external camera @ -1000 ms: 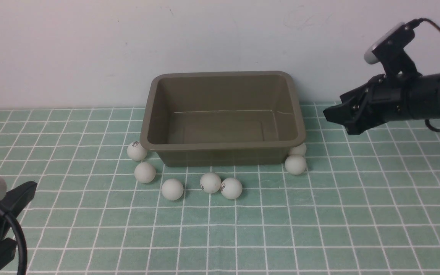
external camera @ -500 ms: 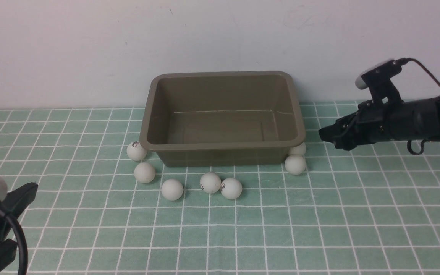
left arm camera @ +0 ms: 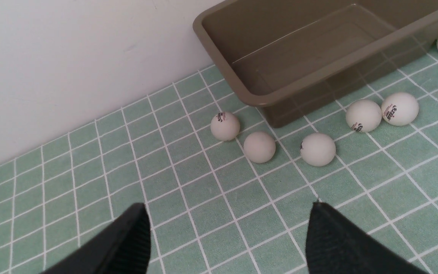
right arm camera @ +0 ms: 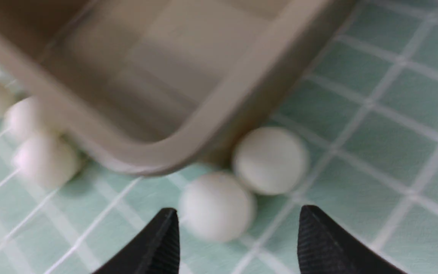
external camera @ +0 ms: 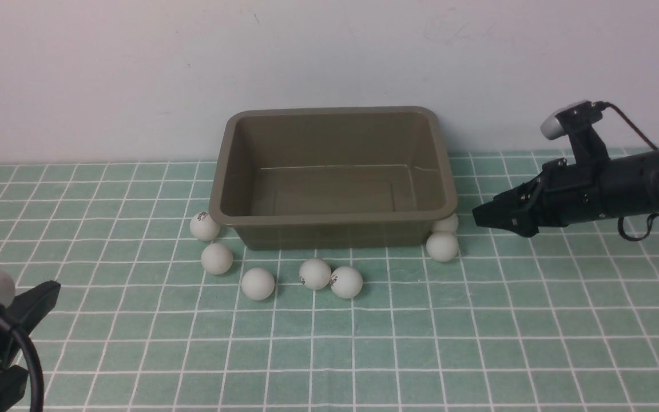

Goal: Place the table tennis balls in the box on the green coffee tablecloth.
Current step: 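Reach for and grasp a ping pong ball on the table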

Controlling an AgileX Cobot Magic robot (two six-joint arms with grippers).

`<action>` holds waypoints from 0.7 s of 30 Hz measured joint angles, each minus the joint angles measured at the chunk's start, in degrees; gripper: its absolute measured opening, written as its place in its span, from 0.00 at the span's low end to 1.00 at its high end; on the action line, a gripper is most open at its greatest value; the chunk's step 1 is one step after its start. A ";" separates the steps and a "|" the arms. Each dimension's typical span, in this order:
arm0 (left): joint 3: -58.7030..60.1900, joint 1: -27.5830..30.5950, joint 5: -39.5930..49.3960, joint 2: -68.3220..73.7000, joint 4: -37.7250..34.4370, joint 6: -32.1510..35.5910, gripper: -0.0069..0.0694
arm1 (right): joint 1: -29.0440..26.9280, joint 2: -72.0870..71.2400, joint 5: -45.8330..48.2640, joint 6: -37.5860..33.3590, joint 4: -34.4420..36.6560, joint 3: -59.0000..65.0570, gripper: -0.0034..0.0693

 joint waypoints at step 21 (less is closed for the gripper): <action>0.00 0.00 0.28 0.00 0.00 0.00 0.74 | 7.21 0.00 -4.75 8.25 -7.63 -0.06 0.64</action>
